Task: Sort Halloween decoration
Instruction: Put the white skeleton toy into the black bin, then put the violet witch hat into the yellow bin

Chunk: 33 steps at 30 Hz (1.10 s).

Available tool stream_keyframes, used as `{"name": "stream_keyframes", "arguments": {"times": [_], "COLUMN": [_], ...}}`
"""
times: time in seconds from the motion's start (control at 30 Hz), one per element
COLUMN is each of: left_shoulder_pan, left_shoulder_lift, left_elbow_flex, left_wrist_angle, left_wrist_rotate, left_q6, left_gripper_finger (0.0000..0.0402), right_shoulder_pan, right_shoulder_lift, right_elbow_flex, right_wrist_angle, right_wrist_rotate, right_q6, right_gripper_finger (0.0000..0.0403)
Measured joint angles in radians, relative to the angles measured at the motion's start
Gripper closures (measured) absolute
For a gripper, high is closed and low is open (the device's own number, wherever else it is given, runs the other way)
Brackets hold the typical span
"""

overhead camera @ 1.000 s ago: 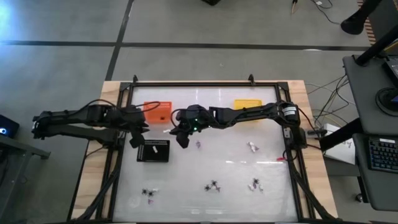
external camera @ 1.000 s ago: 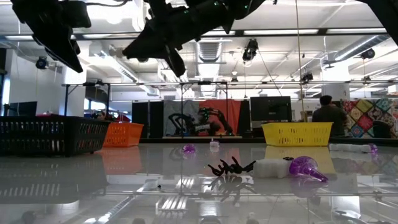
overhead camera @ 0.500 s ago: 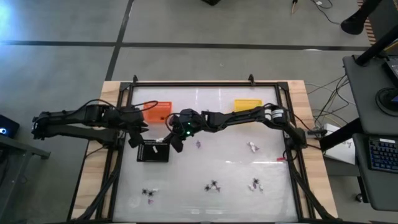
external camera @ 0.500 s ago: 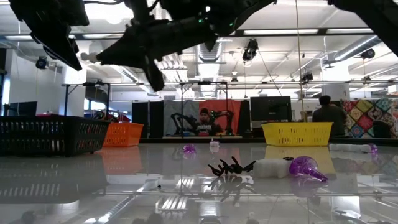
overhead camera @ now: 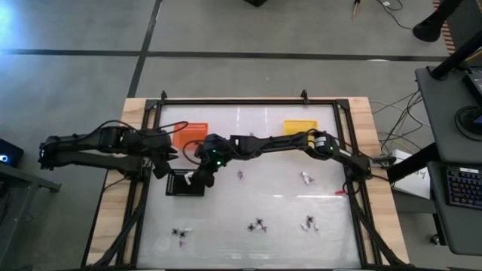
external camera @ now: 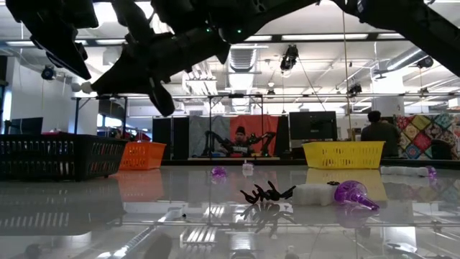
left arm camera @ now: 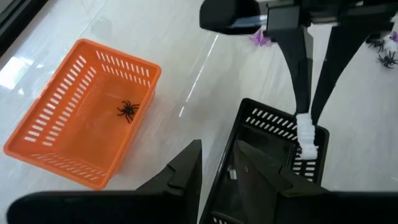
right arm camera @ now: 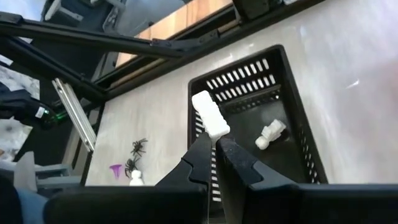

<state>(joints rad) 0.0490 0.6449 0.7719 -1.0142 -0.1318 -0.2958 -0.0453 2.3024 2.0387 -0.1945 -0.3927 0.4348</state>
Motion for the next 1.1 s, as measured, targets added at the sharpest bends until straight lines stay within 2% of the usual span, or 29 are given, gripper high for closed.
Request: {"name": "stream_keyframes", "arguments": {"times": [0.23,0.63,0.87,0.97,1.1], "left_shoulder_pan": [0.0,0.0,0.0,0.0,0.0], "left_shoulder_lift": [0.0,-0.003,-0.005,-0.006,-0.006], "left_elbow_flex": [0.0,0.0,0.0,0.0,0.0], "left_wrist_angle": [-0.006,-0.006,-0.006,-0.005,-0.005], "left_wrist_rotate": [0.001,0.003,0.015,0.015,0.014], "left_q6": [0.006,0.006,-0.003,-0.004,-0.004], "left_gripper_finger": [0.0325,0.0325,0.0325,0.0325,0.0325], "right_shoulder_pan": [0.0,-0.004,-0.03,-0.04,-0.06], "right_shoulder_lift": [0.01,0.007,-0.048,-0.079,-0.115], "right_elbow_flex": [-0.008,-0.009,0.04,0.059,0.065], "right_wrist_angle": [-0.041,-0.051,-0.328,-0.501,-0.673], "right_wrist_rotate": [0.028,0.03,0.042,0.136,0.334], "right_q6": [0.015,0.046,0.021,-0.027,-0.062], "right_gripper_finger": [0.0385,0.0296,0.0274,0.027,0.0269]}}
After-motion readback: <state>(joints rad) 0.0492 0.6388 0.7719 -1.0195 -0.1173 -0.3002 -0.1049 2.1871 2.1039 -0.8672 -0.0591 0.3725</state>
